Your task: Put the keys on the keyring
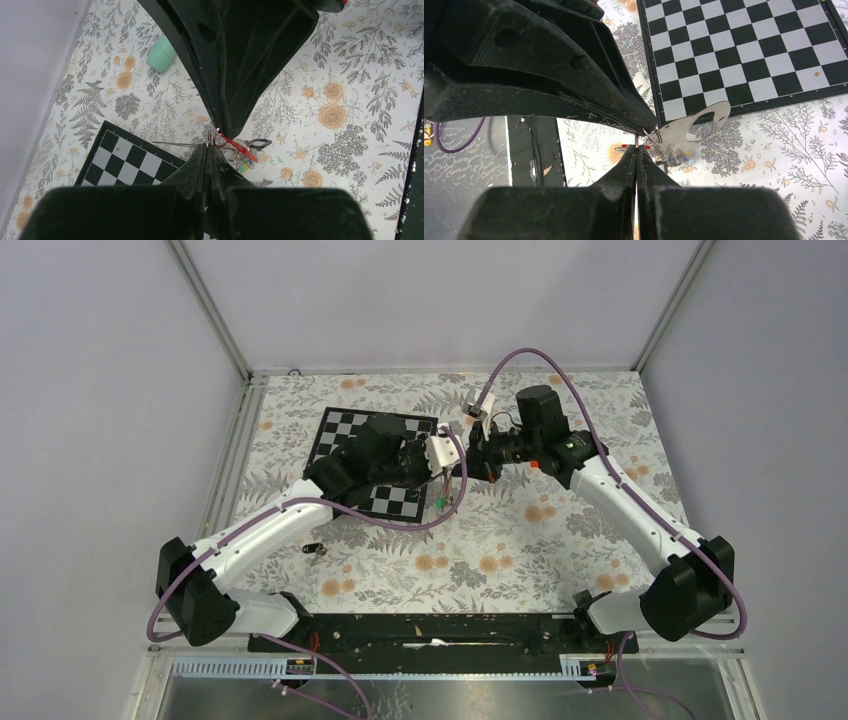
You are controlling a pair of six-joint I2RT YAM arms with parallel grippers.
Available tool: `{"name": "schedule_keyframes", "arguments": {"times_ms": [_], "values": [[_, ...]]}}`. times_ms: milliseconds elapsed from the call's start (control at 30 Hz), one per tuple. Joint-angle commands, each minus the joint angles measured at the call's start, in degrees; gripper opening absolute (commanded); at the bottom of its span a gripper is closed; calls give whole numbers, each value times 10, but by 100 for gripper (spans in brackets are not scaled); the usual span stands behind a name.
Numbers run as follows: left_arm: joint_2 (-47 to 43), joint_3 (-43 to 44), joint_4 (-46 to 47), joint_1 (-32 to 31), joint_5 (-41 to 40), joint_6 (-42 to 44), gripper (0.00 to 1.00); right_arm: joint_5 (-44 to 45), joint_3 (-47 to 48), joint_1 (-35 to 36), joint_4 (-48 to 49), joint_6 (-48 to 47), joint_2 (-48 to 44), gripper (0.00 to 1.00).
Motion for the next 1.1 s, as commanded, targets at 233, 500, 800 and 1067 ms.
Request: {"name": "schedule_keyframes", "arguments": {"times_ms": [233,500,800,1067], "values": [[-15,-1,42,-4,-6,-7,0,15,1,-5,20,17,4,0],[-17,-3,41,-4,0,-7,0,26,3,-8,20,21,9,0],[-18,-2,41,-5,7,-8,0,29,5,-8,21,25,15,0],[-21,-5,38,-5,19,-4,0,42,5,-10,21,27,15,0]]}}
